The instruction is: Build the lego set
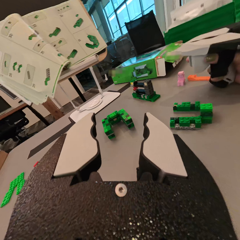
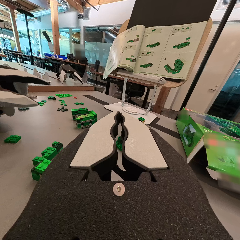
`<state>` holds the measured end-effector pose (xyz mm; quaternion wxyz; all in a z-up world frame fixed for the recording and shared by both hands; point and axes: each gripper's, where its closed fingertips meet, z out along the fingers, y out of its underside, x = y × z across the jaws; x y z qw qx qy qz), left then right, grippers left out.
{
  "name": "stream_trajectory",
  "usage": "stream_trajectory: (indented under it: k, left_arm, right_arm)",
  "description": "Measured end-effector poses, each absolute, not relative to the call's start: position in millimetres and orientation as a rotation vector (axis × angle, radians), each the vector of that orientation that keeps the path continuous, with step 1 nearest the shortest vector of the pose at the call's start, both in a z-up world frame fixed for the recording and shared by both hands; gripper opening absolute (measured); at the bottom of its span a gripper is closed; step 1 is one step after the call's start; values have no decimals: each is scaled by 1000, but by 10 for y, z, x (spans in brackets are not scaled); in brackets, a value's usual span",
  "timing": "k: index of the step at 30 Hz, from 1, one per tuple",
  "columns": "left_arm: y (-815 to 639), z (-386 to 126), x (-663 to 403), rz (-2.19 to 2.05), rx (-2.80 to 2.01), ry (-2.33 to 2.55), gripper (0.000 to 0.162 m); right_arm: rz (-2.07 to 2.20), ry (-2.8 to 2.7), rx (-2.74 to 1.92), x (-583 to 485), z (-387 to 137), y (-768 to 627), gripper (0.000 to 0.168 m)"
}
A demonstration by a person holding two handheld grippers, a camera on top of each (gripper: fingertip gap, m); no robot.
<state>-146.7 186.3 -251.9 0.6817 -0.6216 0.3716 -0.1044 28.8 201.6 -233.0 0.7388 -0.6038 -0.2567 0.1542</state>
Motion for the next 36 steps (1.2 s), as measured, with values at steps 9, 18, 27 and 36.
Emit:
stream_trajectory:
  k: [9, 18, 27, 36]
  left_arm:
    - [1905, -2502, -1530, -272, -1409, 771, 57]
    - [1958, -2419, -1715, -434, -1424, 613, 54]
    - [1946, -2408, -1741, -485, -1428, 593, 44]
    - [1879, -2435, -1643, -533, -1422, 670, 44]
  right_arm:
    - [308, -620, -1301, 219, -2341, 1979, 0]
    - [328, -579, -1291, 273, -2306, 1993, 0]
    - [330, -596, -1275, 251, -2301, 1971, 0]
    - [340, -594, -1268, 253, -2291, 1964, 0]
